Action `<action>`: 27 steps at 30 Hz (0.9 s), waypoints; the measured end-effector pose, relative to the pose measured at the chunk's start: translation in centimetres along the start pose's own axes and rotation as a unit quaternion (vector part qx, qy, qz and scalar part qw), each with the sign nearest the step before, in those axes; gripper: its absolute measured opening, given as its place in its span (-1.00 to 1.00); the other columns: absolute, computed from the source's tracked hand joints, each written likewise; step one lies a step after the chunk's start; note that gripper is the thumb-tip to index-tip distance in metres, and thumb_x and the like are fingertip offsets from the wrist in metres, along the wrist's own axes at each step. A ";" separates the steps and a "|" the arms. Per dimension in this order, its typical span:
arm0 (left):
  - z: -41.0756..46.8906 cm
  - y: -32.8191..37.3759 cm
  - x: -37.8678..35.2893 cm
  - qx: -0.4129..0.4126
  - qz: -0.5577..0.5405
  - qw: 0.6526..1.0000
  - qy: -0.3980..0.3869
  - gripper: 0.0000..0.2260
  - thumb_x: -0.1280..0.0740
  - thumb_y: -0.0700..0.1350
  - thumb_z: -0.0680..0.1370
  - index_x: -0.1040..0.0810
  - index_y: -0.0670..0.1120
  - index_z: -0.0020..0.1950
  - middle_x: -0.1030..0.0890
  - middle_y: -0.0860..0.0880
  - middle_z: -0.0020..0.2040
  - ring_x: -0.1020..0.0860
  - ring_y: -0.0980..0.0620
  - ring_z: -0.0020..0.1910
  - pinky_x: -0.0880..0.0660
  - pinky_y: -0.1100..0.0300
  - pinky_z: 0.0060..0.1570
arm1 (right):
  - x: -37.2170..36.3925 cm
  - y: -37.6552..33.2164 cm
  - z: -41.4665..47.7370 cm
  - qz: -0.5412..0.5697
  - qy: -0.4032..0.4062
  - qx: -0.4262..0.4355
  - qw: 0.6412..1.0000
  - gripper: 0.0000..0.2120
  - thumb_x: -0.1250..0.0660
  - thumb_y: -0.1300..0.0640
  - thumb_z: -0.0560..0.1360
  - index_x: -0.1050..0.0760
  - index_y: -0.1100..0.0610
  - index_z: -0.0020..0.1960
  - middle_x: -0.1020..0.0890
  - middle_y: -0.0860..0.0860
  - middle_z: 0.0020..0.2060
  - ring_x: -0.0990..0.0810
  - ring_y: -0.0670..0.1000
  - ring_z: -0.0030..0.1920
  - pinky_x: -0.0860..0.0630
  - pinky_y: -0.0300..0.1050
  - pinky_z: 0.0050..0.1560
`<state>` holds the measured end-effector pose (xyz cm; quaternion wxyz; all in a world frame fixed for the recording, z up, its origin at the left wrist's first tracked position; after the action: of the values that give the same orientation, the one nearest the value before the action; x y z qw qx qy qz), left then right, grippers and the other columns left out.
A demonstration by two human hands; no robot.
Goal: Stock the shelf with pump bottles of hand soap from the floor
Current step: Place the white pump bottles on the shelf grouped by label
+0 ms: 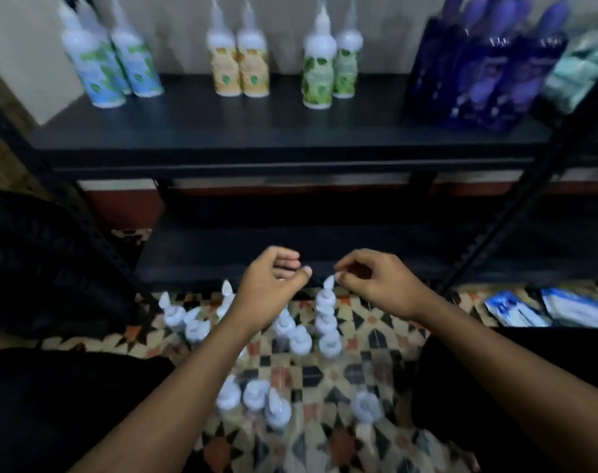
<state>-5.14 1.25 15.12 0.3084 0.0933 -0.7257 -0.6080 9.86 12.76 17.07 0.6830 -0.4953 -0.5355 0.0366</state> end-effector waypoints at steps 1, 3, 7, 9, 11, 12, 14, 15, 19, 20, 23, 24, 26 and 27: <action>-0.5 -1.7 -2.1 0.020 0.005 0.999 -0.031 -0.78 -0.48 -0.05 0.53 -0.57 -0.04 0.14 -0.64 0.04 0.04 -0.62 0.14 -0.04 -0.54 0.37 -0.06 | -0.6 2.5 -1.0 -0.013 -0.014 -0.029 0.999 -0.83 -0.42 -0.06 0.53 -0.65 -0.01 0.06 -0.65 -0.16 -0.04 -0.60 -0.19 -0.01 -0.52 -0.27 0.04; -1.5 -5.5 -5.6 0.063 0.015 0.995 -0.082 -0.78 -0.49 -0.05 0.52 -0.58 -0.06 0.12 -0.65 0.02 0.03 -0.63 0.09 -0.03 -0.55 0.34 -0.04 | -1.9 7.2 -2.9 -0.029 -0.040 -0.085 0.995 -0.80 -0.41 -0.09 0.53 -0.64 -0.02 0.06 -0.65 -0.16 -0.03 -0.61 -0.15 -0.02 -0.55 -0.12 0.06; -4.5 -12.6 -10.8 0.141 0.087 0.969 -0.184 -0.77 -0.50 -0.02 0.48 -0.56 -0.02 0.07 -0.62 0.07 -0.02 -0.61 0.05 -0.01 -0.51 0.30 -0.06 | -5.2 15.0 -6.4 -0.010 -0.105 -0.169 0.980 -0.71 -0.43 -0.05 0.51 -0.58 0.01 0.19 -0.62 -0.11 0.10 -0.61 -0.01 0.13 -0.54 -0.05 0.15; -5.7 -14.8 -12.1 0.135 0.159 0.954 -0.215 -0.73 -0.50 -0.02 0.48 -0.57 -0.08 0.10 -0.59 0.06 -0.02 -0.58 0.03 0.02 -0.45 0.30 -0.11 | -8.0 18.1 -8.4 -0.022 -0.187 -0.212 0.959 -0.53 -0.44 -0.05 0.51 -0.45 0.00 0.38 -0.52 -0.08 0.25 -0.56 -0.01 0.18 -0.51 -0.13 0.09; -6.1 -16.6 -12.6 0.080 0.315 0.914 -0.244 -0.62 -0.48 0.11 0.44 -0.56 -0.05 0.15 -0.56 0.02 0.05 -0.55 -0.03 0.10 -0.42 0.20 -0.05 | -11.1 21.0 -10.1 -0.057 -0.274 -0.237 0.930 -0.28 -0.48 -0.08 0.46 -0.26 -0.01 0.53 -0.40 0.02 0.42 -0.51 0.02 0.25 -0.50 -0.14 0.14; -6.4 -17.2 -12.8 0.051 0.394 0.880 -0.260 -0.54 -0.46 0.18 0.41 -0.54 -0.02 0.21 -0.54 0.00 0.12 -0.52 -0.07 0.15 -0.42 0.15 0.04 | -12.5 22.1 -10.9 -0.082 -0.315 -0.244 0.913 -0.16 -0.50 -0.11 0.43 -0.15 -0.02 0.58 -0.33 0.06 0.48 -0.47 0.06 0.32 -0.48 -0.11 0.19; -7.1 -18.7 -13.4 0.005 0.526 0.792 -0.309 -0.42 -0.42 0.25 0.38 -0.47 0.00 0.30 -0.47 -0.05 0.23 -0.44 -0.13 0.26 -0.37 0.04 0.21 | -15.0 24.0 -12.1 -0.139 -0.375 -0.246 0.883 0.06 -0.54 -0.18 0.36 0.04 -0.05 0.63 -0.23 0.10 0.54 -0.38 0.15 0.43 -0.43 0.01 0.32; -7.5 -19.5 -13.7 -0.005 0.567 0.751 -0.339 -0.39 -0.43 0.23 0.37 -0.45 -0.02 0.33 -0.44 -0.08 0.27 -0.41 -0.16 0.30 -0.33 -0.01 0.26 | -16.1 24.8 -12.6 -0.168 -0.395 -0.237 0.871 0.12 -0.55 -0.21 0.34 0.10 -0.06 0.63 -0.22 0.12 0.55 -0.34 0.18 0.46 -0.39 0.07 0.38; -8.5 -20.4 -16.1 -0.073 0.646 0.660 -0.377 -0.56 -0.56 0.02 0.33 -0.62 -0.12 0.14 -0.58 -0.22 0.07 -0.56 -0.20 0.08 -0.42 -0.11 0.21 | -18.0 26.6 -12.6 -0.194 -0.353 -0.209 0.891 0.15 -0.58 -0.17 0.33 0.11 -0.01 0.65 -0.35 0.13 0.46 -0.43 0.18 0.39 -0.41 0.00 0.34; -8.3 -19.9 -16.8 -0.105 0.646 0.663 -0.363 -0.67 -0.57 -0.01 0.32 -0.65 -0.13 -0.01 -0.61 -0.21 -0.09 -0.59 -0.16 -0.08 -0.48 -0.06 0.06 | -18.0 26.9 -12.3 -0.190 -0.327 -0.200 0.904 0.13 -0.58 -0.16 0.33 0.07 -0.01 0.64 -0.39 0.12 0.43 -0.47 0.17 0.34 -0.44 -0.04 0.27; -8.4 -23.8 -18.6 -0.092 0.607 0.697 -0.370 -0.66 -0.27 0.02 0.65 -0.48 -0.15 0.33 -0.57 -0.22 0.15 -0.54 -0.12 0.11 -0.39 0.03 0.20 | -18.5 27.7 -11.6 -0.177 -0.266 -0.179 0.930 0.05 -0.57 -0.18 0.33 -0.04 -0.04 0.63 -0.49 0.08 0.34 -0.53 0.15 0.24 -0.46 -0.06 0.10; -8.1 -24.6 -17.8 -0.057 0.591 0.720 -0.359 -0.42 -0.30 0.24 0.58 -0.38 -0.10 0.45 -0.54 -0.16 0.27 -0.53 -0.02 0.15 -0.42 0.14 0.21 | -18.8 28.0 -11.5 -0.174 -0.258 -0.179 0.933 0.03 -0.56 -0.20 0.33 -0.07 -0.06 0.62 -0.50 0.08 0.33 -0.54 0.14 0.23 -0.48 -0.05 0.09; -8.0 -27.8 -15.5 0.032 0.532 0.798 -0.282 0.09 -0.40 0.54 0.06 -0.39 -0.04 0.45 -0.54 -0.02 0.34 -0.52 0.23 0.16 -0.48 0.34 0.15 | -19.3 28.6 -11.6 -0.157 -0.255 -0.191 0.935 0.03 -0.56 -0.23 0.31 -0.10 -0.07 0.61 -0.50 0.07 0.35 -0.54 0.15 0.25 -0.52 -0.02 0.13; -7.5 -28.3 -15.6 0.043 0.489 0.827 -0.274 0.13 -0.39 0.57 -0.03 -0.45 -0.06 0.39 -0.57 -0.05 0.30 -0.55 0.16 0.15 -0.51 0.27 0.16 | -19.6 29.0 -11.7 -0.145 -0.257 -0.198 0.935 0.04 -0.56 -0.25 0.29 -0.10 -0.06 0.61 -0.49 0.07 0.36 -0.53 0.15 0.27 -0.52 0.01 0.15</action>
<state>4.64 -3.86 -16.16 0.3489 -0.4311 -0.7565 -0.3465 24.49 8.62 -16.53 0.4079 -0.5117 -0.7549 -0.0434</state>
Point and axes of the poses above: each hand's wrist, its own z-axis towards the middle knuckle, its own x-axis out of the back of the hand, y = z × x, the point moved 10 cm from there along z, towards the middle knuckle
